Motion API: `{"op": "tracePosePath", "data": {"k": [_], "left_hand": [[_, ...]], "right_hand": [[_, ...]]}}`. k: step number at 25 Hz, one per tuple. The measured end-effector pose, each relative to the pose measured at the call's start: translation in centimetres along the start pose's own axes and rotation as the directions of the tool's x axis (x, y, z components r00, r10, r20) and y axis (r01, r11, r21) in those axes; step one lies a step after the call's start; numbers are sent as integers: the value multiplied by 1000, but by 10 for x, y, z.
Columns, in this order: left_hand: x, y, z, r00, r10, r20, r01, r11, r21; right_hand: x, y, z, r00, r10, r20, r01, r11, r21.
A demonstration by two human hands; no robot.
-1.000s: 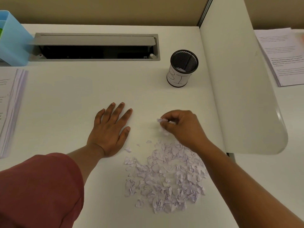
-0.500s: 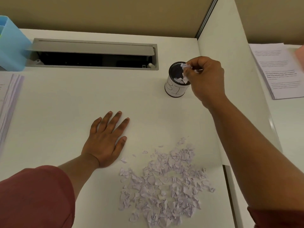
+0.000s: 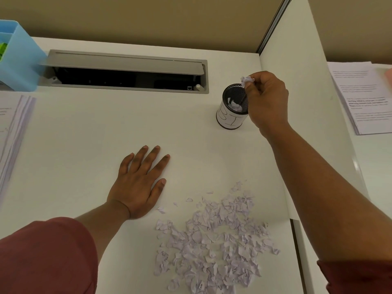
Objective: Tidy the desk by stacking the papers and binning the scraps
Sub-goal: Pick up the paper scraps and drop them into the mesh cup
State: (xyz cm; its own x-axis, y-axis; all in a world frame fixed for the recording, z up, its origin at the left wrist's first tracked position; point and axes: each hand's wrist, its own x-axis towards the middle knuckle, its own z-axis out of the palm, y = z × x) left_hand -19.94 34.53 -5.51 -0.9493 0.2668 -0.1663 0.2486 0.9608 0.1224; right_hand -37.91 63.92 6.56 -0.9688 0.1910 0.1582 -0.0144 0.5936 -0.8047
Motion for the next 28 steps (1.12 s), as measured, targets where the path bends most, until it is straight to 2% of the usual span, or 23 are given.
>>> {"op": "tracePosePath", "data": {"k": [8, 11, 14, 16, 18, 20, 22, 25, 28], "left_hand": [[0, 0, 1, 1000, -3, 2, 3, 1000, 3], [0, 0, 0, 1000, -4, 0, 4, 1000, 1], [0, 0, -1, 1000, -4, 0, 4, 1000, -5], [0, 0, -1, 1000, -2, 3, 2, 1000, -6], [-1, 0, -1, 1000, -5, 5, 5, 1000, -1], [-1, 0, 0, 1000, -9, 4, 9, 1000, 8], [0, 0, 0, 1000, -12, 3, 12, 1000, 15], [0, 0, 1, 1000, -9, -1, 9, 1000, 13], [0, 0, 2, 1000, -4, -13, 4, 1000, 3]], "right_hand": [[-3, -1, -5, 999, -20, 50, 31, 972, -234], [-10, -1, -7, 999, -51, -8, 48, 972, -229], [-30, -3, -8, 995, -92, -38, 86, 986, -143], [-55, 5, -7, 993, -111, 50, 118, 981, -155], [-83, 23, -9, 968, -67, 244, 131, 958, -256], [-110, 45, -18, 892, 48, 450, 130, 925, -357], [-131, 59, -31, 790, 183, 585, 114, 894, -434], [-153, 61, -47, 703, 300, 645, 118, 845, -522], [-170, 56, -48, 693, 306, 652, 134, 835, -534]]}}
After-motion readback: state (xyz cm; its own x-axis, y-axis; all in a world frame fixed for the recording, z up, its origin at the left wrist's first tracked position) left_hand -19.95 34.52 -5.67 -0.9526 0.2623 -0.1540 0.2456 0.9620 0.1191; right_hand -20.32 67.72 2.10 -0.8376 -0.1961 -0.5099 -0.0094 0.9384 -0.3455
